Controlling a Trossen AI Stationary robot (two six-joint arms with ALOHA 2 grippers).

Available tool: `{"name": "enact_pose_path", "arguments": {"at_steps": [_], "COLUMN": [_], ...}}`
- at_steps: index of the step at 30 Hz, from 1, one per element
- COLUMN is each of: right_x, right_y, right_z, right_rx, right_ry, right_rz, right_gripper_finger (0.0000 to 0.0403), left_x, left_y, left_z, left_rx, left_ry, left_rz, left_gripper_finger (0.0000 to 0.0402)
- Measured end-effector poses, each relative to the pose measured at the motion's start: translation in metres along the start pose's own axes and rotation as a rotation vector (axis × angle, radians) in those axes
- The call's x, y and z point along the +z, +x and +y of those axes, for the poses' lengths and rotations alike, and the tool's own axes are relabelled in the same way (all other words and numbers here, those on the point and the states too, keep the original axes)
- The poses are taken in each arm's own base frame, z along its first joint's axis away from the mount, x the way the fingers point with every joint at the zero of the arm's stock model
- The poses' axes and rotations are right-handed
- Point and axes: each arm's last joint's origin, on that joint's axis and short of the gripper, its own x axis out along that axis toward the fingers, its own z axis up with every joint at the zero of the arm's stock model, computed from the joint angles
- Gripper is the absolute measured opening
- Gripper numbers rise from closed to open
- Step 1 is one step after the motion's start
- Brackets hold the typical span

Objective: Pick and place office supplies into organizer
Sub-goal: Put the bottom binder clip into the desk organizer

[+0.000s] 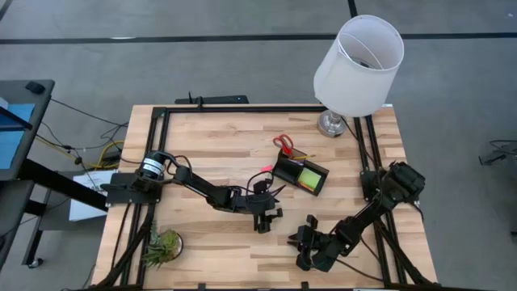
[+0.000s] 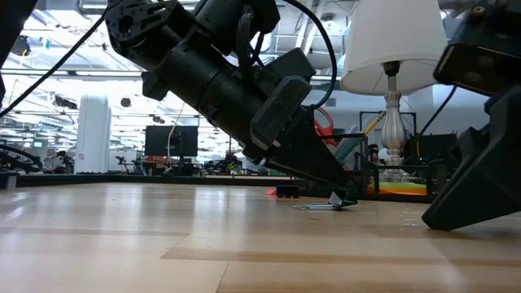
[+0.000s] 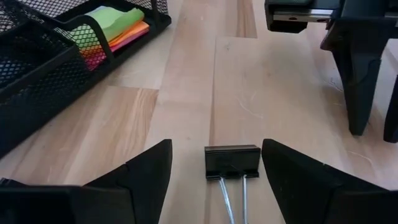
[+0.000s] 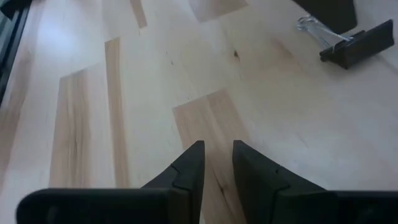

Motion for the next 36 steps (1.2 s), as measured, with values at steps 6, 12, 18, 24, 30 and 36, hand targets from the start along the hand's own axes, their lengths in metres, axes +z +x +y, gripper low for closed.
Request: {"name": "enact_pose_path", "arguments": {"at_steps": [6,12,18,24,30,36], "right_x": [-0.014,-0.013,-0.013,-0.013,-0.013,-0.013], "right_y": [0.002,0.001,0.002,0.002,0.002,0.003], "right_z": [0.004,0.004,0.003,0.003,0.003,0.003], "right_rx": [-0.028,-0.024,-0.025,-0.026,-0.026,-0.023], "right_ry": [-0.028,-0.026,-0.025,-0.026,-0.027,-0.024], "right_rz": [-0.069,-0.069,-0.064,-0.063,-0.06,-0.063], "right_gripper_finger": [0.0077,0.0077,0.0077,0.0077,0.0077,0.0077], "left_x": [0.0,0.0,0.0,-0.001,-0.003,-0.02], "left_y": [0.0,0.0,0.0,-0.002,0.0,0.022], "left_z": [0.0,0.0,-0.001,-0.007,-0.008,-0.006], "left_rx": [0.001,0.003,0.001,-0.012,0.01,0.027], "left_ry": [-0.015,-0.018,-0.026,-0.021,-0.021,-0.048], "left_rz": [0.0,-0.004,-0.006,-0.008,-0.02,-0.04], "left_gripper_finger": [0.0242,0.0242,0.0242,0.0242,0.0242,0.0242]}}
